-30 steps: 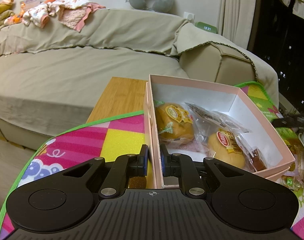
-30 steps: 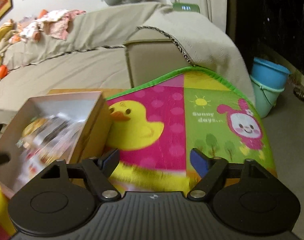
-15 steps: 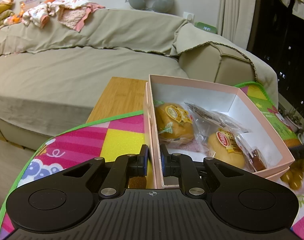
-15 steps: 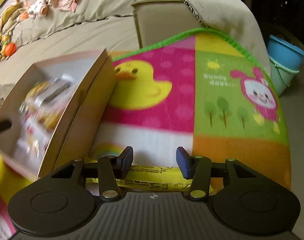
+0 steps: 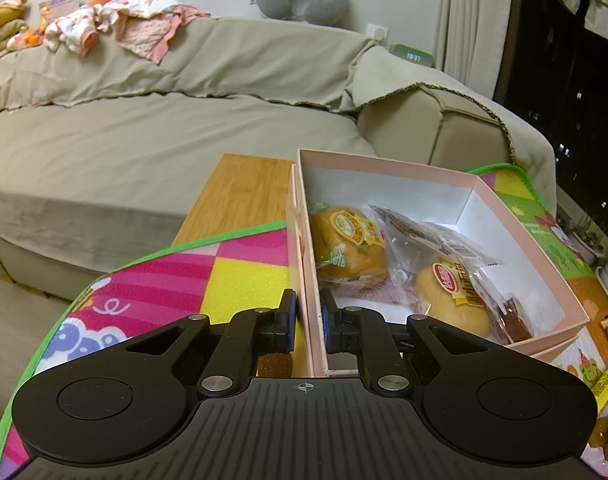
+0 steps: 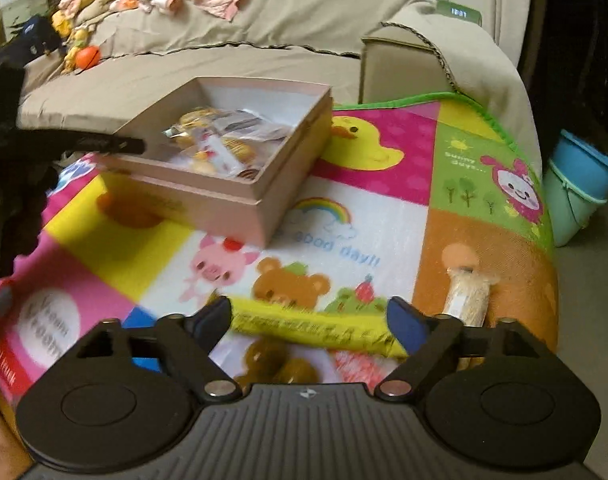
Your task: Organize objects
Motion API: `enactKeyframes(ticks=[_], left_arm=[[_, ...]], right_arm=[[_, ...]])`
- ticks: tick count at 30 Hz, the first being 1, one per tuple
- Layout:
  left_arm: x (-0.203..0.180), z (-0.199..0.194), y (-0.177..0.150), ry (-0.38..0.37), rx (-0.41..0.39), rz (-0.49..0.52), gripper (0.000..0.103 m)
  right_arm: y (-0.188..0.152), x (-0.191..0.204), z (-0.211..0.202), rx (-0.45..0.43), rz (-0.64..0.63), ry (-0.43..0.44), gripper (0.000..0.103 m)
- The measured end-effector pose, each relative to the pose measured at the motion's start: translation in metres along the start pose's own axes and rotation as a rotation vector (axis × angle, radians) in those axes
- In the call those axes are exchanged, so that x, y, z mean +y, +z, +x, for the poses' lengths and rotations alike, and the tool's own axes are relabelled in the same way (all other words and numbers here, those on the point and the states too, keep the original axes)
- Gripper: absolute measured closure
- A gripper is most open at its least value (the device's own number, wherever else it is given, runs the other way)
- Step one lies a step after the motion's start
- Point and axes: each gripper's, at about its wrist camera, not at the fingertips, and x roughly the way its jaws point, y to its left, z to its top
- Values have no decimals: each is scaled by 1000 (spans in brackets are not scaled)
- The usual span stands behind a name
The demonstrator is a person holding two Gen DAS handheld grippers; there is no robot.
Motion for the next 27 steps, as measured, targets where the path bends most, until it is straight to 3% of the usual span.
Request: enactKeyframes(ticks=[4, 10, 19, 22, 27], left_arm=[[-1, 0, 0, 0, 0, 1, 89], [-1, 0, 0, 0, 1, 1, 89], [-1, 0, 0, 0, 1, 1, 89], [-1, 0, 0, 0, 1, 1, 89], [-1, 0, 0, 0, 1, 1, 89]], right_arm=[[-16, 22, -2, 34, -29, -6, 16], [-39, 51, 6, 39, -194, -180, 16], [-51, 24, -5, 45, -195, -327, 14], [-47, 11, -13, 35, -134, -296, 14], [-26, -18, -32, -34, 96, -119, 12]])
